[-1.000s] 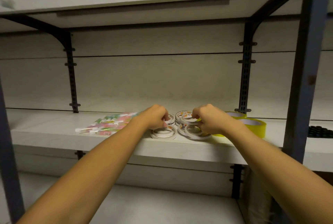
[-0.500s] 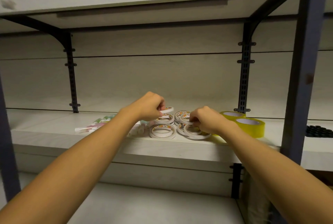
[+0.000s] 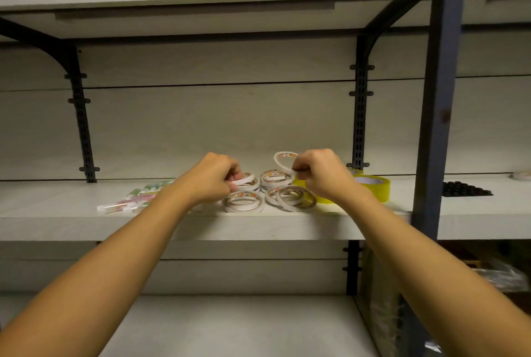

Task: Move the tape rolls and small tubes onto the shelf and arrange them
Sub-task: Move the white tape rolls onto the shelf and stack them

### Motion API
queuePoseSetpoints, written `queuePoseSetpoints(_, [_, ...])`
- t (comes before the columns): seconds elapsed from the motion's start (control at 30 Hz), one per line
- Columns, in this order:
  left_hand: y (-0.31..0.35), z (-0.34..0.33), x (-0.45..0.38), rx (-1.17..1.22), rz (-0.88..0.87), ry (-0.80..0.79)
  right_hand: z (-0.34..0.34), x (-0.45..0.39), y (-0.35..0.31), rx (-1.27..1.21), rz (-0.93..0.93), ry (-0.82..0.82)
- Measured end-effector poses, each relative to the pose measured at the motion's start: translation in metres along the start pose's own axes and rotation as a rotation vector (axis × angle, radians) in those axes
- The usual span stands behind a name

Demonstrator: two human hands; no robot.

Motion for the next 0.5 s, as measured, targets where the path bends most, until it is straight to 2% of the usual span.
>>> queuePoseSetpoints(0.17, [0.032, 0.001, 0.014, -0.029, -0.142, 0.099, 0.034, 0.059, -0.018, 0.028, 0.014, 0.116])
queuePoseSetpoints(0.37, [0.087, -0.002, 0.036, 0.079, -0.366, 0.263, 0.073, 0.137, -0.009, 0.152, -0.120, 0.166])
queuePoseSetpoints(0.5, [0.131, -0.018, 0.047, 0.141, -0.494, 0.295, 0.102, 0.187, 0.005, 0.224, -0.246, 0.193])
Point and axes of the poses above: each hand's wrist, its own x-axis away from the middle knuckle, its own z-axis out of the back of the hand, y = z × x, the point moved 10 cm from there along -x, towards the middle knuckle, and after that the axes turned 6 degrees about -y, right-handed, at the moved point
